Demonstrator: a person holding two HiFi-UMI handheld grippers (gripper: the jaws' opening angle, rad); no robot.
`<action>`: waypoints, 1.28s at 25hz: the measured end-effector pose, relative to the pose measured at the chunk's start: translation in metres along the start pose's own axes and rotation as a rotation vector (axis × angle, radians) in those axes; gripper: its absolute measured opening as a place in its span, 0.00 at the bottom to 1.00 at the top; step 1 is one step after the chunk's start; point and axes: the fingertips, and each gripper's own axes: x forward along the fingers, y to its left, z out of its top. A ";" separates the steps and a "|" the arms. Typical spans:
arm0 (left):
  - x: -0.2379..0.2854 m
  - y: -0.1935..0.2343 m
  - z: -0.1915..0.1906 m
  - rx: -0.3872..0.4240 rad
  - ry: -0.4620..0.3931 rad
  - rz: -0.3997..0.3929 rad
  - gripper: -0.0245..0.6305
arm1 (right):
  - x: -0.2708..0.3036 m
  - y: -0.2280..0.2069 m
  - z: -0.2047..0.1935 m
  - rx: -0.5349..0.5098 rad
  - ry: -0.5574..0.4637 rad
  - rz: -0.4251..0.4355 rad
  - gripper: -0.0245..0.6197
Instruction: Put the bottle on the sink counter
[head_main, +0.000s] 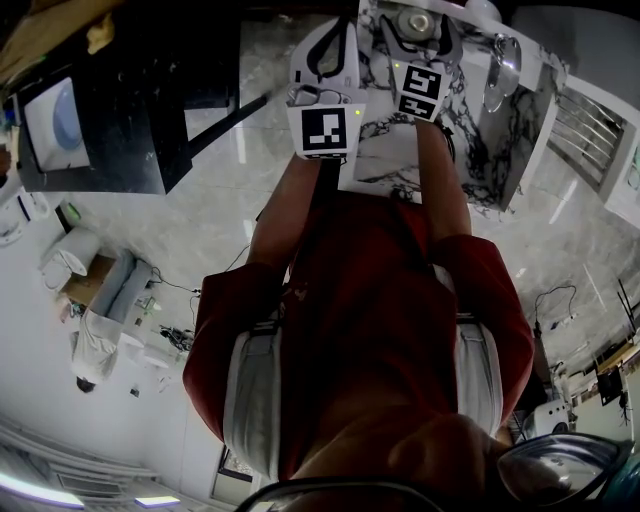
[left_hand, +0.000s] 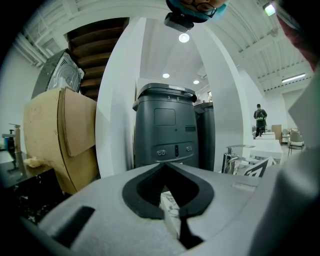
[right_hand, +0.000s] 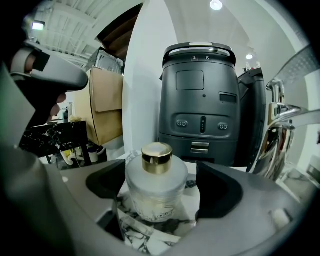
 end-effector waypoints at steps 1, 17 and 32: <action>-0.001 -0.001 0.001 -0.002 -0.002 0.000 0.04 | -0.002 0.000 0.001 0.001 -0.004 0.002 0.71; -0.026 -0.015 0.018 0.008 -0.007 0.015 0.04 | -0.046 0.013 0.023 -0.017 -0.055 0.044 0.72; -0.054 -0.046 0.046 0.032 -0.064 0.030 0.04 | -0.122 0.012 0.068 -0.029 -0.177 0.085 0.72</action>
